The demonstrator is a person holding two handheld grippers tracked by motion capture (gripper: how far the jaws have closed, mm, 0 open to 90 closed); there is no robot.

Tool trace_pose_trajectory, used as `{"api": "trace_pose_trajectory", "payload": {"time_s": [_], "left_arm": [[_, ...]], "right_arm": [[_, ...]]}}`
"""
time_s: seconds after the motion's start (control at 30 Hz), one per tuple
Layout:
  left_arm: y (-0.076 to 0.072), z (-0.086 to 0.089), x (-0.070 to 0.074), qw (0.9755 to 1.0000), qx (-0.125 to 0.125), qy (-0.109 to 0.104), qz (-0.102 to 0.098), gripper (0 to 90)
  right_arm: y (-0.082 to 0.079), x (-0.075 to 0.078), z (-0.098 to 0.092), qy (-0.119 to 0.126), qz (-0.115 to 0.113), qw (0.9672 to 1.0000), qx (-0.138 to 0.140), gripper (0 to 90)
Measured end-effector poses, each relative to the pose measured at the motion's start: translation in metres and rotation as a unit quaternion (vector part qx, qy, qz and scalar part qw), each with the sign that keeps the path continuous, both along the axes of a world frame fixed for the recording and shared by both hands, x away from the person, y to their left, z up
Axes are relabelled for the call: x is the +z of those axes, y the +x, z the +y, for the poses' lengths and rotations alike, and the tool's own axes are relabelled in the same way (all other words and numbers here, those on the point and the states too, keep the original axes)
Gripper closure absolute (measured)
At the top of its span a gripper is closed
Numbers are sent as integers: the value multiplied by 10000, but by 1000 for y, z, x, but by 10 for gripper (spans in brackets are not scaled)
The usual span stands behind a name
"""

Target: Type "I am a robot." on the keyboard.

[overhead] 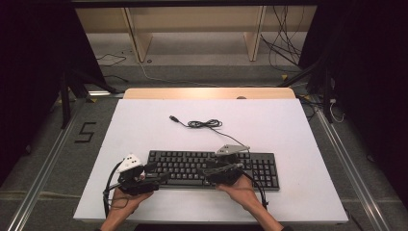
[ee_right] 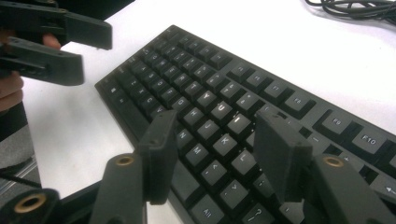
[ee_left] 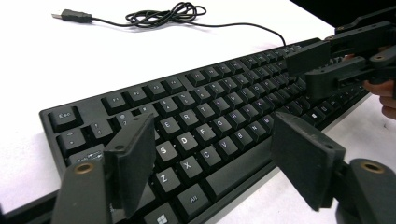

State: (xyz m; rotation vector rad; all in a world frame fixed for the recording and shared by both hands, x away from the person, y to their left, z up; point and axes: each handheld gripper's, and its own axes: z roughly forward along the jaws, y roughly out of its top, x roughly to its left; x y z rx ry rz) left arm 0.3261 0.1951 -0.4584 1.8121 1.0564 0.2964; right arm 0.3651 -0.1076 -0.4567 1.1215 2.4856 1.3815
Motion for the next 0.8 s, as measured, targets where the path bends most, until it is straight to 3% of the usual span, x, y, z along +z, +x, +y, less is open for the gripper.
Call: {"api": "trace_pose_trajectory", "payload": {"time_s": [0.8], "left_arm": [[15,-15,0,9998,-148,156,45,445]], "right_arm": [[-10,-1,-1,15,-28,10000,83,442]]}}
